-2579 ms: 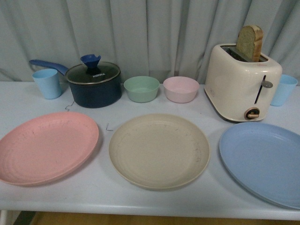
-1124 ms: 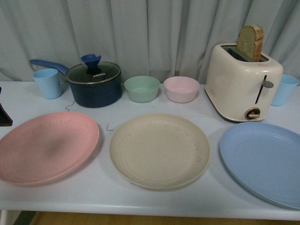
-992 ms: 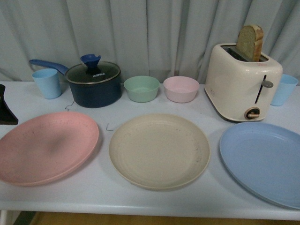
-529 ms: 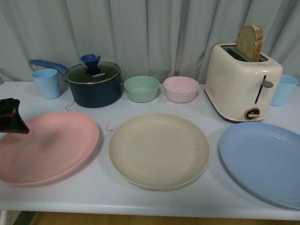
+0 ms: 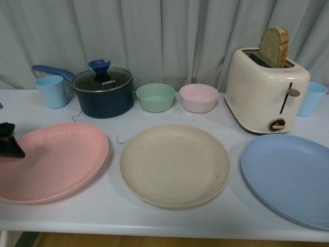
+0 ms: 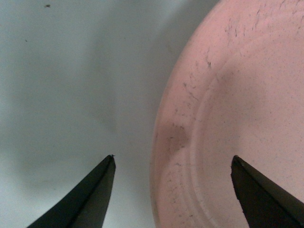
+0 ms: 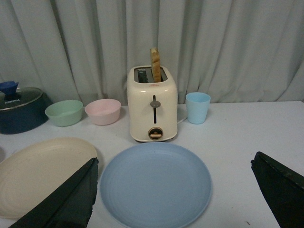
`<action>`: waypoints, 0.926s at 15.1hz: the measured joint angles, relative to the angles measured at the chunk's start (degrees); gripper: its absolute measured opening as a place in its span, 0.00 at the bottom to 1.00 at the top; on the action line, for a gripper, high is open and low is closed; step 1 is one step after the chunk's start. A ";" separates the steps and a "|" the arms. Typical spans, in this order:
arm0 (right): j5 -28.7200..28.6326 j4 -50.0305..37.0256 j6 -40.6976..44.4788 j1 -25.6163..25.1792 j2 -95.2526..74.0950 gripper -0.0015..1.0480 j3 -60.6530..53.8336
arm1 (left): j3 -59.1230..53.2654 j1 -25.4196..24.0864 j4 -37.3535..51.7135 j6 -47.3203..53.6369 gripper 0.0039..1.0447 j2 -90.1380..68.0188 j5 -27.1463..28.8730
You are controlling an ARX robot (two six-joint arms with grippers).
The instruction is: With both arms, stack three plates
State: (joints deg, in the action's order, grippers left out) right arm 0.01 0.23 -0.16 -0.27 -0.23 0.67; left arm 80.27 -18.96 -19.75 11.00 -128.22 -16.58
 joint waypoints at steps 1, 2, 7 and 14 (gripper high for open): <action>0.00 0.00 0.00 0.00 0.00 0.94 0.00 | 0.00 -0.02 -0.26 0.00 0.62 -0.15 0.04; 0.00 0.00 0.00 0.00 0.00 0.94 0.00 | -0.02 -0.17 -0.33 0.00 0.52 -0.35 0.00; 0.00 -0.02 0.00 0.00 0.00 0.94 0.00 | -0.61 -1.38 0.94 -0.94 0.02 -0.07 -1.31; 0.00 -0.02 0.00 0.00 0.00 0.94 0.00 | -8.39 0.13 2.62 -5.16 0.02 10.95 2.91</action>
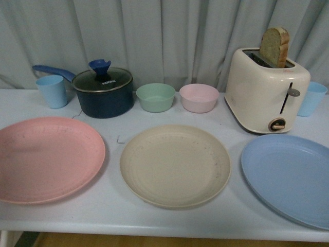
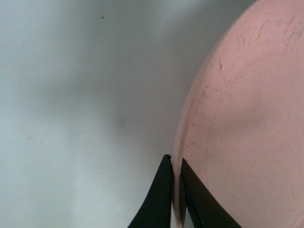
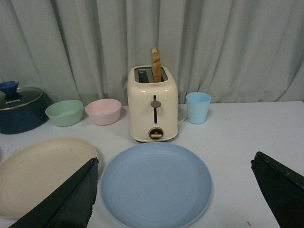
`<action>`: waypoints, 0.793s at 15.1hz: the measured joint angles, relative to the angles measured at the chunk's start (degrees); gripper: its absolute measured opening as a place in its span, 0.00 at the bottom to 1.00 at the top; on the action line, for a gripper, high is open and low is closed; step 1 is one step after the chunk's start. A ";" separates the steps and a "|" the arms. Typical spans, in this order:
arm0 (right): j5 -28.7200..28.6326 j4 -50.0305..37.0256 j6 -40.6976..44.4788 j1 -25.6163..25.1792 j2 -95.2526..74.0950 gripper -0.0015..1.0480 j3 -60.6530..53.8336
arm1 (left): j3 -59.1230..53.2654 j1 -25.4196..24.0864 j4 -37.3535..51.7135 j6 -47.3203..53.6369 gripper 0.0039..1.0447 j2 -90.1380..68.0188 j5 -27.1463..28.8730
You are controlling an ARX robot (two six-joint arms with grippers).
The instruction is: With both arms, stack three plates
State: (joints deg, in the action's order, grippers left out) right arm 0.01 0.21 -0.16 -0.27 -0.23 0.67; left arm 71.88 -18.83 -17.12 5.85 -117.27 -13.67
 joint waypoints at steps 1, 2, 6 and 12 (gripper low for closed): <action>0.00 0.02 0.00 0.00 0.00 0.94 0.00 | -0.59 1.38 -0.35 -1.25 0.02 2.64 0.48; 0.00 0.02 0.00 0.00 0.00 0.94 0.00 | -0.76 3.28 -0.59 -2.64 0.02 4.98 0.87; 0.00 0.00 0.00 0.00 0.00 0.94 0.00 | -0.74 14.05 -2.51 -11.63 0.02 11.26 4.37; 0.00 0.00 0.00 0.00 0.00 0.94 0.00 | -0.09 24.81 -2.99 -19.15 0.02 11.06 7.76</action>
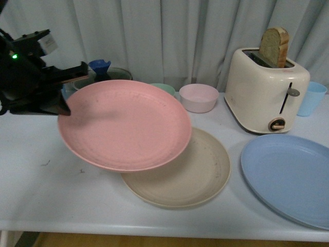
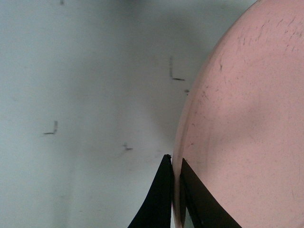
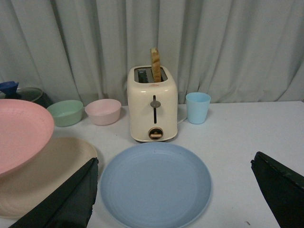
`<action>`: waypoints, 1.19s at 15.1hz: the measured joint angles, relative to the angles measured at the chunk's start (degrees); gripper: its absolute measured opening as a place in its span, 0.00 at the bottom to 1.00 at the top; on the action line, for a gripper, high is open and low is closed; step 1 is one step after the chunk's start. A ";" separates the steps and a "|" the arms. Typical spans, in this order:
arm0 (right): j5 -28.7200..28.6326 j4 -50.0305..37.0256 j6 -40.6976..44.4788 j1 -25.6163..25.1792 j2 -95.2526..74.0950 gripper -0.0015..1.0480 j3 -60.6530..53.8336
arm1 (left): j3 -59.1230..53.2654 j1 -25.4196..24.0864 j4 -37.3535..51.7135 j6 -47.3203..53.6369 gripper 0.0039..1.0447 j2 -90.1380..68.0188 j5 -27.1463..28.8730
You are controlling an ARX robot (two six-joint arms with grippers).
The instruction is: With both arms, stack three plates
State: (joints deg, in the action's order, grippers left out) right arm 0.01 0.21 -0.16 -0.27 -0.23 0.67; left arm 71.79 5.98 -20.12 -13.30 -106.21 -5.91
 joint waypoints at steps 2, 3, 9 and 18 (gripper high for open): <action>0.00 0.02 0.00 0.00 0.00 0.94 0.00 | 0.94 1.90 -0.13 -1.38 0.02 -0.66 0.50; 0.00 0.02 0.00 0.00 0.00 0.94 0.00 | 3.43 6.36 -0.44 -5.29 0.02 -3.45 2.40; 0.00 0.00 0.00 0.00 0.00 0.94 0.00 | 3.04 11.52 2.16 -14.82 0.02 -11.61 4.79; 0.00 0.02 0.00 0.00 0.00 0.94 0.00 | -9.29 10.21 18.49 -17.42 0.76 -2.23 4.48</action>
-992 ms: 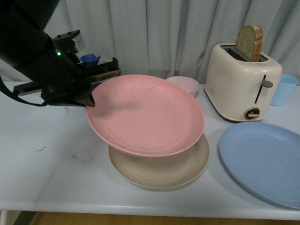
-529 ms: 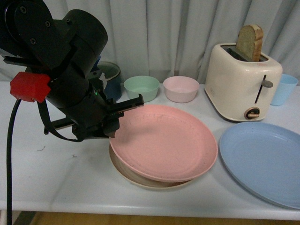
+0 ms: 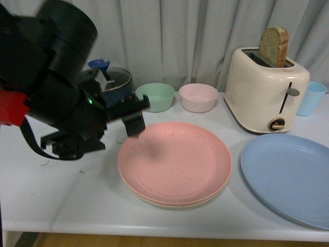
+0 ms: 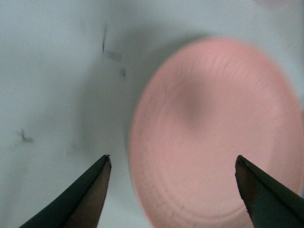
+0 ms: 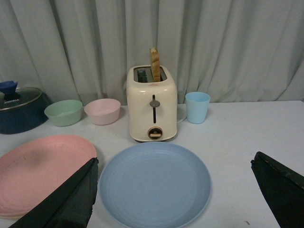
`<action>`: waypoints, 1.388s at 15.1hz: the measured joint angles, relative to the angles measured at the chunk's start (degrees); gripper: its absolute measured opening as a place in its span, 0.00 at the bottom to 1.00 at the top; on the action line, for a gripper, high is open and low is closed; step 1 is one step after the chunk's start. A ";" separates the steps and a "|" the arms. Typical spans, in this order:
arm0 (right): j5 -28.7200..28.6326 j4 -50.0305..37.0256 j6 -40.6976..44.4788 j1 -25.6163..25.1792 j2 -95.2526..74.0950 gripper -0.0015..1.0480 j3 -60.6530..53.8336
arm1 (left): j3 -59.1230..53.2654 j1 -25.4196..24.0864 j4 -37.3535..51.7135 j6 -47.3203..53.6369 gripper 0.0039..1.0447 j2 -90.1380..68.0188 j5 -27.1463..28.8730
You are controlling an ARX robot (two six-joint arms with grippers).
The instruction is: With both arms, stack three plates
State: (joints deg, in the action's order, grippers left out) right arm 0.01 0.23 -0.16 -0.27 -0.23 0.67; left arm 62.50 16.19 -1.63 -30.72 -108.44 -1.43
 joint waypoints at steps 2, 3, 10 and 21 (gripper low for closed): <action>0.00 0.02 0.00 0.00 0.00 0.94 0.00 | -5.97 -0.66 18.62 0.13 0.85 7.43 6.84; -0.04 -0.15 0.00 0.04 0.00 0.94 0.00 | -12.63 -1.86 37.51 7.50 0.73 9.66 13.40; -0.02 -0.07 0.00 0.00 0.00 0.94 0.00 | -46.80 -8.98 67.69 29.73 0.01 25.38 8.52; -0.02 -0.02 0.00 0.00 0.00 0.94 0.00 | -60.78 -16.13 46.73 29.79 0.01 60.83 1.44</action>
State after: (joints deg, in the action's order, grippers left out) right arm -0.01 0.21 -0.16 -0.27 -0.23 0.67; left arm 1.72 0.05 45.10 -0.93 -47.62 0.01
